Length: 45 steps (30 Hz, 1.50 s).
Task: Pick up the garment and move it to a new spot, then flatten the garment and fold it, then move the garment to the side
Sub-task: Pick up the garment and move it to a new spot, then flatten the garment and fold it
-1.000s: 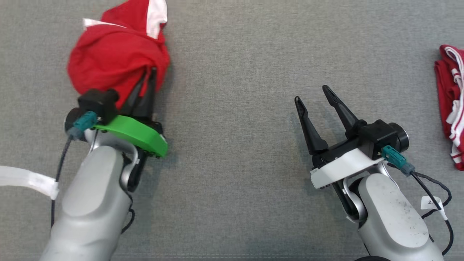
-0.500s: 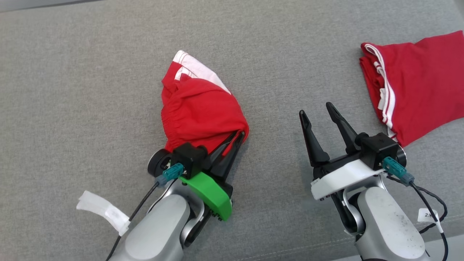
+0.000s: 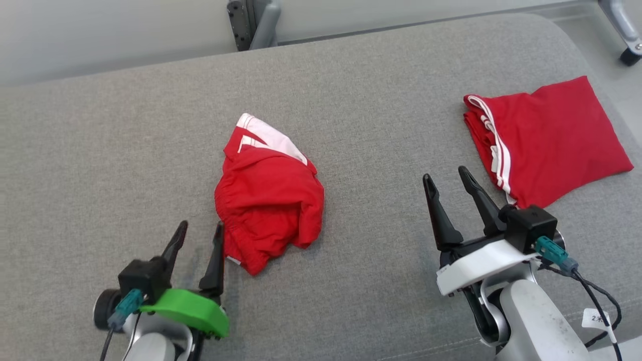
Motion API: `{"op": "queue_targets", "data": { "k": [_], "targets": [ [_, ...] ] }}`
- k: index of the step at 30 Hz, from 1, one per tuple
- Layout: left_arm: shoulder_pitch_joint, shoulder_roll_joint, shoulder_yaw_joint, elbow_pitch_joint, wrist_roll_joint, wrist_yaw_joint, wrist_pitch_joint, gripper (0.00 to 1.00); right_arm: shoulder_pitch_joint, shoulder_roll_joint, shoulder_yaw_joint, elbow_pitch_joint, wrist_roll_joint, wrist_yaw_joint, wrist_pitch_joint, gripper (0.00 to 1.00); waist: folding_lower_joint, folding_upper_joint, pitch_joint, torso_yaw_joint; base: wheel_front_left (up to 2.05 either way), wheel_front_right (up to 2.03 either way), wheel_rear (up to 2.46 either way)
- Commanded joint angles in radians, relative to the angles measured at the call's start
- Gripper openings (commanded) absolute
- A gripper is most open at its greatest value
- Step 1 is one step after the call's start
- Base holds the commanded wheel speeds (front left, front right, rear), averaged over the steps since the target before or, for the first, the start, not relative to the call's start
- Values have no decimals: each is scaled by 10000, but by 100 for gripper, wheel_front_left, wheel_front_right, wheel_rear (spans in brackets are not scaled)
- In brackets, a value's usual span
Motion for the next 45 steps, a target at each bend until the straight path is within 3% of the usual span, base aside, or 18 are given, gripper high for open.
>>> {"op": "queue_targets", "data": {
  "k": [1, 11, 20, 29, 34, 40, 45],
  "targets": [
    [504, -70, 515, -217, 326, 14, 2, 100, 246, -7, -67, 29, 93, -16, -23, 100, 0, 0, -522, 124, 0, 0, 0],
    [2049, -477, 3064, -826, 1363, 108, 2, 100, 950, 6, -176, 265, 197, -14, -24, 100, 0, 0, -1413, 232, 0, 0, 0],
    [2632, -667, 4030, -861, 1798, -8, 4, 100, 1395, 6, -338, 501, 43, -16, -24, 100, 0, 0, -1626, 325, 0, 0, 0],
    [2529, -687, 3902, -862, 1447, -73, 3, 100, 1388, 9, -294, 582, 2, -16, -24, 100, 0, 0, -1495, 486, 0, 0, 0],
    [2241, -689, 3671, -861, 1320, -64, 2, 100, 625, 13, 830, 759, 81, -14, -24, 100, 0, 0, -1098, 698, 0, 0, 0],
    [1784, -681, 2952, -754, 1034, -96, 3, 100, -773, 6, 2230, 1175, 325, -14, -24, 100, 0, 0, -508, 1569, 0, 0, 0],
    [1515, -680, 2383, -650, 832, -40, 2, 100, -2307, -12, 2705, 2539, -52, -16, -24, 100, 0, 0, -8, 2505, 0, 0, 0]
  ]
}}
